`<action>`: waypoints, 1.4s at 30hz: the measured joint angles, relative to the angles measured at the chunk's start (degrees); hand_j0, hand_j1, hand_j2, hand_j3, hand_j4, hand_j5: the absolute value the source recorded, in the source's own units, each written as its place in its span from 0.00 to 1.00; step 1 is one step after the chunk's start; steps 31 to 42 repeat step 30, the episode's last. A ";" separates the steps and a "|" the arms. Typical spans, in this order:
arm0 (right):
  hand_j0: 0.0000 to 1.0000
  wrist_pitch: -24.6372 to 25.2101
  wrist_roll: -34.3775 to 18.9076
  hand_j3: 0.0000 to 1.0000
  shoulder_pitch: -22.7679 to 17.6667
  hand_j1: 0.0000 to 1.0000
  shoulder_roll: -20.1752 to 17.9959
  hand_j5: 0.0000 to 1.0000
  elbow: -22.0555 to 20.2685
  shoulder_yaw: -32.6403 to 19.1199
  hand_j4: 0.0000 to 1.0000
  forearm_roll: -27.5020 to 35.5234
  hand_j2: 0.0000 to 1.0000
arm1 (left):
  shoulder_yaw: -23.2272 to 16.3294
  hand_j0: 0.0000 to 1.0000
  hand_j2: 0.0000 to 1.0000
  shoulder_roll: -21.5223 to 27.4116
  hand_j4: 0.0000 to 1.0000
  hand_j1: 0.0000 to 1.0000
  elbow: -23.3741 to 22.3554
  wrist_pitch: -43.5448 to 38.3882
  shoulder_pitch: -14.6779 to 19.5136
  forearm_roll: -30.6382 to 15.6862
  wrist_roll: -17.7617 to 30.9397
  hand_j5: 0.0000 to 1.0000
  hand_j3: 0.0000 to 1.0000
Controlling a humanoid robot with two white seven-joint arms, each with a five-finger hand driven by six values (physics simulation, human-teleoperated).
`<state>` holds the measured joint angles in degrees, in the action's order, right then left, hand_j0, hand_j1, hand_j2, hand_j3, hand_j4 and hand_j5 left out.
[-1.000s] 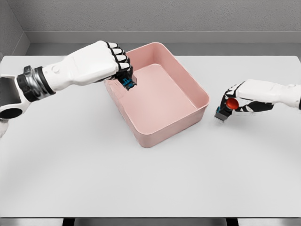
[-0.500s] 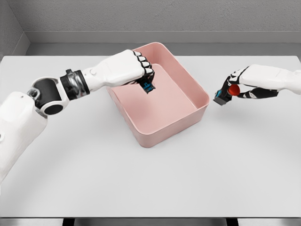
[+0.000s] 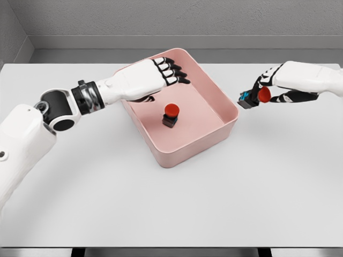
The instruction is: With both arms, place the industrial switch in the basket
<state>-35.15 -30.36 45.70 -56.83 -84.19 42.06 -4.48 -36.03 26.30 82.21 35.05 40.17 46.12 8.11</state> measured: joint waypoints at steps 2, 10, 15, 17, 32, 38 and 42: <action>0.54 -0.01 0.00 0.54 0.09 0.54 0.48 0.54 -0.32 0.04 0.54 0.01 0.54 | -1.55 1.00 1.00 5.41 1.00 1.00 4.79 0.00 -0.35 -4.45 0.02 1.00 1.00; 0.53 0.00 0.01 0.53 0.61 0.53 3.15 0.53 -1.93 0.18 0.53 0.07 0.53 | -4.18 1.00 1.00 32.08 1.00 1.00 17.04 -0.01 -3.87 -19.13 0.06 1.00 1.00; 0.55 0.01 0.02 0.55 1.40 0.55 5.19 0.55 -2.07 0.36 0.55 0.15 0.55 | -4.26 1.00 1.00 38.53 1.00 1.00 17.19 0.00 -3.96 -21.26 0.21 1.00 1.00; 0.67 0.00 0.06 0.67 1.67 0.67 5.46 0.67 -2.05 0.32 0.67 0.16 0.67 | -4.30 1.00 1.00 39.26 1.00 1.00 17.13 0.00 -3.95 -21.42 0.20 1.00 1.00; 1.00 0.00 0.62 1.00 1.85 1.00 3.21 1.00 -1.85 -1.62 1.00 0.15 1.00 | -4.42 1.00 1.00 39.82 1.00 1.00 17.02 0.00 -3.95 -21.34 0.47 1.00 1.00; 1.00 0.00 0.62 1.00 1.85 1.00 3.21 1.00 -1.85 -1.62 1.00 0.15 1.00 | -4.42 1.00 1.00 39.82 1.00 1.00 17.02 0.00 -3.95 -21.34 0.47 1.00 1.00; 1.00 0.00 0.62 1.00 1.85 1.00 3.21 1.00 -1.85 -1.62 1.00 0.15 1.00 | -4.42 1.00 1.00 39.82 1.00 1.00 17.02 0.00 -3.95 -21.34 0.47 1.00 1.00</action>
